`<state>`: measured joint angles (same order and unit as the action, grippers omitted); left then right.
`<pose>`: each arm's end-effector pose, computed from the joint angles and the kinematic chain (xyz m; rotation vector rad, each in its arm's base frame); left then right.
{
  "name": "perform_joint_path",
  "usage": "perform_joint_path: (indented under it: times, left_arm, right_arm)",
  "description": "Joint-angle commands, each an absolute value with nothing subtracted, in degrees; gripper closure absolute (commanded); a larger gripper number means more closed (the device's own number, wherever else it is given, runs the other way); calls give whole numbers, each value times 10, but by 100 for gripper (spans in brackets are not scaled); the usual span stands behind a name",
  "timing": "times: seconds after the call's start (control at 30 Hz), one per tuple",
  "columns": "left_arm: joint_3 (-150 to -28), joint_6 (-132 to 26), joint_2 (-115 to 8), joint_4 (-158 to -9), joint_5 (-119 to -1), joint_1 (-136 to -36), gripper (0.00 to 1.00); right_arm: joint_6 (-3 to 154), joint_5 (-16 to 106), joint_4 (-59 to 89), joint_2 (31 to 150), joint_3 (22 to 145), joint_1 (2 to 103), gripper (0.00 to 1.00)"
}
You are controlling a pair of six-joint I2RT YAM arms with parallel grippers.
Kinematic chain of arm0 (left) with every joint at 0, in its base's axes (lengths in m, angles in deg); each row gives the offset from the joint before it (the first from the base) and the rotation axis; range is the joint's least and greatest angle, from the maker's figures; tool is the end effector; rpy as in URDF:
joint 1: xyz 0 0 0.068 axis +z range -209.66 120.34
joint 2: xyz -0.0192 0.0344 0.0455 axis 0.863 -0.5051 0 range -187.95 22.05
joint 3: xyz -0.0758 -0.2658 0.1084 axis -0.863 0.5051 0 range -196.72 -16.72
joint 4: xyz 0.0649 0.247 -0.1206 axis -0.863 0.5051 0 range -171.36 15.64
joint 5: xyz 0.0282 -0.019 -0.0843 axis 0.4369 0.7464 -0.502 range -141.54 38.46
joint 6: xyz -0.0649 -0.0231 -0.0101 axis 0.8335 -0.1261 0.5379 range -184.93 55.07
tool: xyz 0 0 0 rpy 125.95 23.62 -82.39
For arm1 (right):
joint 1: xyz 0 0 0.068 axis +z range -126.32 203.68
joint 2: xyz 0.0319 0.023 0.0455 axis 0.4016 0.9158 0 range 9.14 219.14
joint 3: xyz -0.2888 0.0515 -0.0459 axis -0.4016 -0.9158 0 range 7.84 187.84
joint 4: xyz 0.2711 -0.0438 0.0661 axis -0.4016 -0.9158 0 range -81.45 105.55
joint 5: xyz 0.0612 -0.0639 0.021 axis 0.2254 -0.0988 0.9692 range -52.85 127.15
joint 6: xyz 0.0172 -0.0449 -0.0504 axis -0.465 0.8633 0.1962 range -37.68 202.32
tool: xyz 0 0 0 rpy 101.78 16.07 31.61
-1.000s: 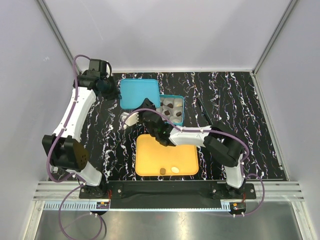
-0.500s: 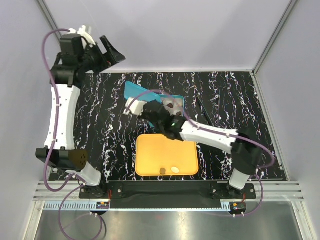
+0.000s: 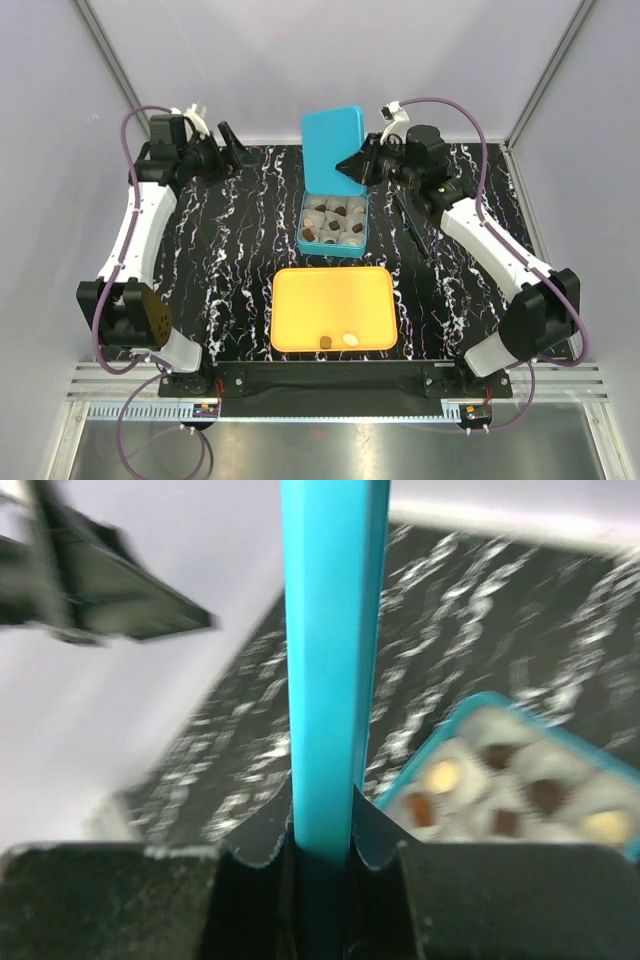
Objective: Pack the chocolate
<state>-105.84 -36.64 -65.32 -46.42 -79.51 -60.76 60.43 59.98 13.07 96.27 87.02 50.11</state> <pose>0.3752 -0.0338 0.4022 -0.2257 2.1748 -0.8191 0.3509 0.1988 0.4016 -0.3766 1.8002 0.9523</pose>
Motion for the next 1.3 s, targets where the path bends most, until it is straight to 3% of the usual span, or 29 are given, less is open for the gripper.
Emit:
perform_joint_path:
  times: [0.0,0.43,0.87,1.27]
  left_arm:
    - [-1035,-385,-633,-559,-849,-624,14]
    - [-946,-358,-687,-681,-899,-665,23]
    - [-976,-372,-798,-657,-861,-688,36]
    - [-1018,-379,-865,-633,-851,-706,45]
  right_arm:
    - [445,736,230,964,852,491,100]
    - [308,794,383,1034,760,453,100]
    - [205,818,547,1139,674,427,98]
    - [139,843,656,1222,666,412,96]
